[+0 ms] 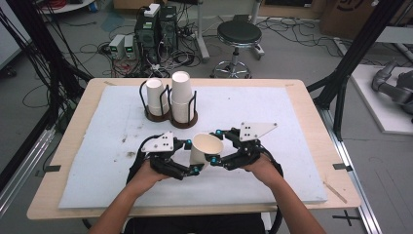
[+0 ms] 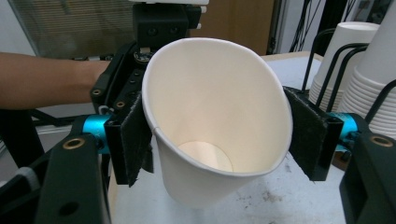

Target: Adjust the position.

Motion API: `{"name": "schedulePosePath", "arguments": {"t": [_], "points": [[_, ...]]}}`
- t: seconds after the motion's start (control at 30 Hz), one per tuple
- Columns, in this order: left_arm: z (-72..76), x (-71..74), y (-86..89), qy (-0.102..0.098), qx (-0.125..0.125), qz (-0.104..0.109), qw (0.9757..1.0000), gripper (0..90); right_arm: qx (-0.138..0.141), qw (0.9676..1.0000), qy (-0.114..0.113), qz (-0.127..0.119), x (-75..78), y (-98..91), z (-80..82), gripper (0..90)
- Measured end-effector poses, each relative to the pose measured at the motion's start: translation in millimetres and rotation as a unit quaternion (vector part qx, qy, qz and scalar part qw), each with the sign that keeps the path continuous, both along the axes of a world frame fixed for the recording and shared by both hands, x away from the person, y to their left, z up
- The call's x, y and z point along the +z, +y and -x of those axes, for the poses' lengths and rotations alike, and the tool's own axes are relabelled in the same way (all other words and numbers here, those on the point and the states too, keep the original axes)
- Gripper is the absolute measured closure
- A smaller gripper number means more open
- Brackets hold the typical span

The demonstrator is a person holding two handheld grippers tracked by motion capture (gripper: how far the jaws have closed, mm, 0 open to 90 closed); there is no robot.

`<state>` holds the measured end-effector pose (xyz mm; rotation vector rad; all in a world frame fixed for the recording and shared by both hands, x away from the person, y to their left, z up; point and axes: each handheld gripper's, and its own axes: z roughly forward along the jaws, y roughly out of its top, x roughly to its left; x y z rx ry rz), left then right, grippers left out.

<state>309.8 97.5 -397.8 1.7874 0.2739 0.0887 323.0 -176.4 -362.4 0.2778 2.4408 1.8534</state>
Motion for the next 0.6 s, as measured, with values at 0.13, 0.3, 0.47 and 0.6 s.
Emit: {"name": "schedulePosePath", "arguments": {"t": [0.13,0.3,0.47,0.6], "points": [[0.5,-0.1,0.5,-0.002,-0.004,0.0,1.0,33.6,-0.002,1.0,0.0,-0.001,0.1,2.1,0.9,26.8],[-0.6,0.9,4.8,-0.001,-0.005,0.028,0.9996,35.0,-0.014,0.9989,0.017,-0.042,0.5,2.1,1.3,18.6],[-1.2,2.1,8.6,0.0,-0.001,0.045,0.999,35.5,-0.021,0.9975,0.025,-0.063,1.4,-2.8,-0.8,18.4],[0.2,1.4,7.0,-0.013,-0.005,0.044,0.9989,35.6,-0.017,0.9977,0.03,-0.059,0.1,-0.9,-1.1,16.2]]}}
